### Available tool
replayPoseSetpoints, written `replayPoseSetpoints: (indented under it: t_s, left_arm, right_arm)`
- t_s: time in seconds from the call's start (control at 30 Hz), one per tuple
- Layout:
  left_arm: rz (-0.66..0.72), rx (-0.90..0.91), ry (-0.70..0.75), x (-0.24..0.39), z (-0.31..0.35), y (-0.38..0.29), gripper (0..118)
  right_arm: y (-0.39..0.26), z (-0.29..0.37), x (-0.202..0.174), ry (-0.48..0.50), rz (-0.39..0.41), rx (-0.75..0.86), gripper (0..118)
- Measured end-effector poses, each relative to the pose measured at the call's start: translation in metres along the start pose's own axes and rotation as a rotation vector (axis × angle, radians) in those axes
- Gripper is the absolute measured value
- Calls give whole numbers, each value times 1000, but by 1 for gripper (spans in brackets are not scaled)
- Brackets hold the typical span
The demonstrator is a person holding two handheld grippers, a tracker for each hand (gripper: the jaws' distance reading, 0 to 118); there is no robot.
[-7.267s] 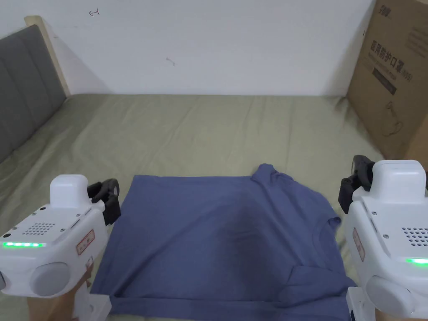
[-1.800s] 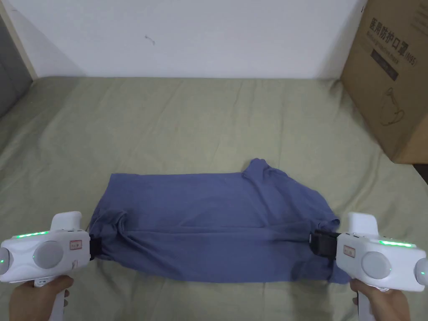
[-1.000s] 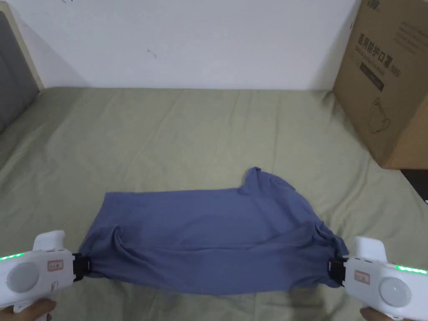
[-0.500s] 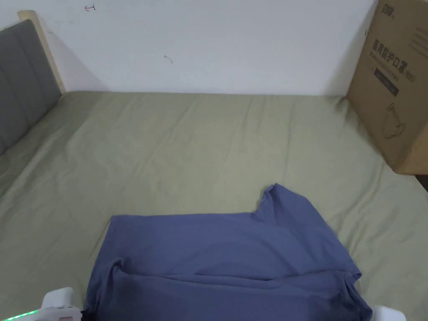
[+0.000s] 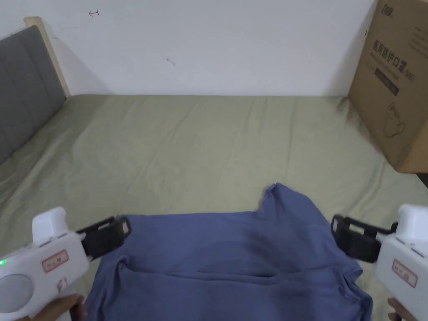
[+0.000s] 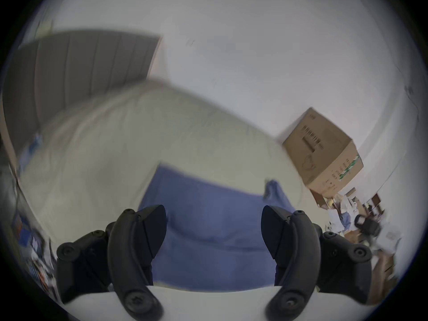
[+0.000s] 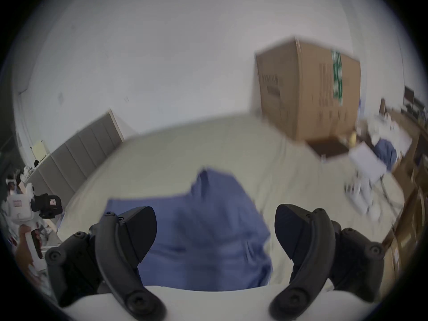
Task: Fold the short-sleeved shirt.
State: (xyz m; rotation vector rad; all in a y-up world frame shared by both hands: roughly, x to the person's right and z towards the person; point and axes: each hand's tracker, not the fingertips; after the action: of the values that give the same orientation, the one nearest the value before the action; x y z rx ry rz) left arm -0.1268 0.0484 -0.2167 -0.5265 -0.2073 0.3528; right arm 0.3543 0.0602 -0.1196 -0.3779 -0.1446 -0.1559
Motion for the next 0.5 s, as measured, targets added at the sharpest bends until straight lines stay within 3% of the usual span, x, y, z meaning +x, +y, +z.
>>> replayPoseSetpoints:
  t_s: [0.13,0.2,0.23,0.3,0.33,0.37,0.4,0.43,0.5]
  left_arm:
    - [-140,210,43,45,16,20,87]
    - [-176,298,61,58,18,21,87]
    - [-194,334,72,61,17,19,87]
    - [-244,367,82,67,15,16,85]
    - [-258,370,91,69,15,13,79]
    - [-283,374,77,71,14,10,53]
    - [-289,353,70,70,10,10,17]
    - [-295,316,66,71,5,12,0]
    - [-286,256,24,70,0,13,0]
  right_arm:
    - [35,27,-33,-31,76,213,107]
    - [43,36,-47,-48,114,288,101]
    - [45,38,-52,-63,135,312,92]
    - [45,33,-53,-96,169,343,52]
    - [45,33,-54,-94,165,340,32]
    - [45,32,-55,-90,161,335,3]
    - [44,29,-54,-94,156,344,0]
    - [43,26,-50,-93,158,349,0]
    - [44,19,-50,-80,165,331,0]
